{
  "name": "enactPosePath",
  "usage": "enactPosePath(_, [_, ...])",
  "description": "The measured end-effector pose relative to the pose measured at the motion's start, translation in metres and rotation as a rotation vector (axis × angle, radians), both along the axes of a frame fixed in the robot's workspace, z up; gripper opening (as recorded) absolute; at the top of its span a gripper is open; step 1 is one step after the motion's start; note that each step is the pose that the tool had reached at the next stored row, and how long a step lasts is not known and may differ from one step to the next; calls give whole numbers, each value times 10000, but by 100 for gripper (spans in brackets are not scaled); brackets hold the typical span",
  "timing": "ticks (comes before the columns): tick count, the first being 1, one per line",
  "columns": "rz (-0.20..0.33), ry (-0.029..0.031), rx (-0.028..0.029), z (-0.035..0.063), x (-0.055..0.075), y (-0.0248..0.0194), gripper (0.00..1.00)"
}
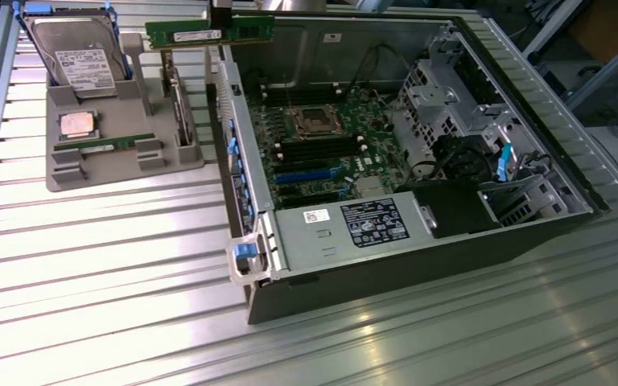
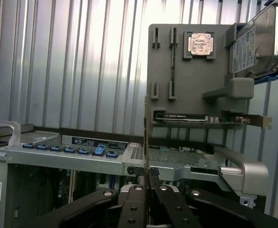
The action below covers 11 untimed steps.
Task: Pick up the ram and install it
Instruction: 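Pick up the ram and move it above insertion slot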
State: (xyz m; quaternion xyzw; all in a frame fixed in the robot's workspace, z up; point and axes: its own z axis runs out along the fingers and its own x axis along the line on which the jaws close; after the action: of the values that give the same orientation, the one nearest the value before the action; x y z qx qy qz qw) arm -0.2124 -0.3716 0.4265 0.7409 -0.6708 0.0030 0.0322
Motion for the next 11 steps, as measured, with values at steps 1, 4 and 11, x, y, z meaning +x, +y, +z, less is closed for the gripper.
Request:
enactPosePath(1, [1, 0, 0, 0, 12, 0, 12])
enactPosePath(4, [4, 0, 0, -1, 52, 0, 12])
enactPosePath(11, [15, 0, 0, -4, 211, 0, 12])
